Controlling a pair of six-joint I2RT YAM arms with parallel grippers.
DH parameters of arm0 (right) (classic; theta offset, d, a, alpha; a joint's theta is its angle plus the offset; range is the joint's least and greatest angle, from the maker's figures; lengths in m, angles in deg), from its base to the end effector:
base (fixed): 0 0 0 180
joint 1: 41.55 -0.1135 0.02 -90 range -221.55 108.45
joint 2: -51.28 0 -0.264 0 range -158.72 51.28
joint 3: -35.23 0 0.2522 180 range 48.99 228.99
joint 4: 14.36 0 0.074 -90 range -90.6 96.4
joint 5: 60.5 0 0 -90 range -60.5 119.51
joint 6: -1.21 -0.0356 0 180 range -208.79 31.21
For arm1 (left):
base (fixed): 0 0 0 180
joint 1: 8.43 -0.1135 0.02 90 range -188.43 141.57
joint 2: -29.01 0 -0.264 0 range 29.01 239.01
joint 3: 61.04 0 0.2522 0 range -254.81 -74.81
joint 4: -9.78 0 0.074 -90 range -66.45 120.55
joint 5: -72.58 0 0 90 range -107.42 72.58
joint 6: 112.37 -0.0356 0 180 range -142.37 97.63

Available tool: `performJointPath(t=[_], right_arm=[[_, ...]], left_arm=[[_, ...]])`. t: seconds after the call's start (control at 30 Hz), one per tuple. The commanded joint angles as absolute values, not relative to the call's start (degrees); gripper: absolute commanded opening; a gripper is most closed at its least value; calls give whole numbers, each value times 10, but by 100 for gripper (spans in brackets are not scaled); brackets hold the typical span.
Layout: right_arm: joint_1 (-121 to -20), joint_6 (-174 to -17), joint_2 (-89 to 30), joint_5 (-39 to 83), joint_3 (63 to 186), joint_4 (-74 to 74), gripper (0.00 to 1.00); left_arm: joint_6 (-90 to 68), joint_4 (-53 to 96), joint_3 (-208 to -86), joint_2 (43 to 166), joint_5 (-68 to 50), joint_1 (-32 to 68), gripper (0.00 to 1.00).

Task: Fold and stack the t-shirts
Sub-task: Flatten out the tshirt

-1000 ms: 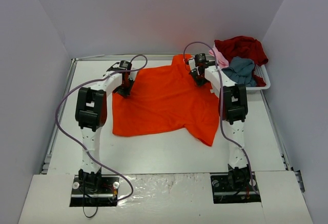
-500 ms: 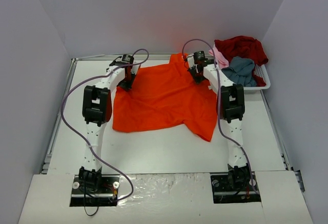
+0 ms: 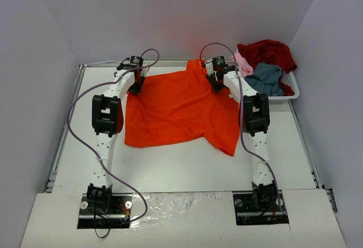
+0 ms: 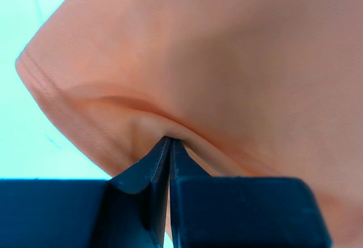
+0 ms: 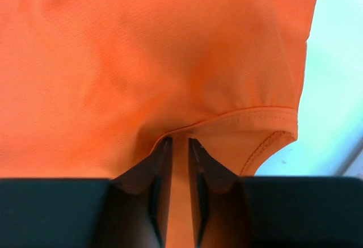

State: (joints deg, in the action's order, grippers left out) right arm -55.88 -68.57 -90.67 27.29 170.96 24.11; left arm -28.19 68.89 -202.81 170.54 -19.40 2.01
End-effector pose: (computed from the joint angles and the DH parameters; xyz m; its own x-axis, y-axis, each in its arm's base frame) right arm 0.5389 0.1391 0.1718 -0.5447 -0.4956 -0.6765 -0.4925 0.8420 -0.2203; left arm 0.5269 -0.0958 0.1850 -0.8209 0.2543 -0.5113 0.2481 0.9653 0.0818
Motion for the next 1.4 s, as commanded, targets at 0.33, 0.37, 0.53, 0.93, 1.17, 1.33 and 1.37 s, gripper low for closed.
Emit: performJointPath(t=[0.33, 0.37, 0.53, 0.93, 1.17, 1.33, 1.37], right_arm=[[-575, -699, -690, 272, 1634, 274, 34], [-575, -697, -678, 273, 1626, 274, 34], [-575, -693, -622, 279, 1575, 275, 35], [-574, -678, -594, 268, 1464, 275, 0], [-573, -675, -605, 269, 1445, 275, 0], [-572, -672, -609, 276, 1449, 276, 0], [-572, -671, -609, 277, 1450, 276, 0]], left_arm=[[-270, 704, -1974, 1579, -180, 17, 2], [-270, 697, -1960, 1565, -176, 19, 2], [-283, 657, -1898, 1511, -155, 27, 2], [-276, 622, -2028, 1649, -150, 31, 2], [-273, 699, -2153, 1741, -168, 32, 2], [-278, 713, -2129, 1742, -193, 32, 2], [-277, 722, -2126, 1743, -196, 32, 2]])
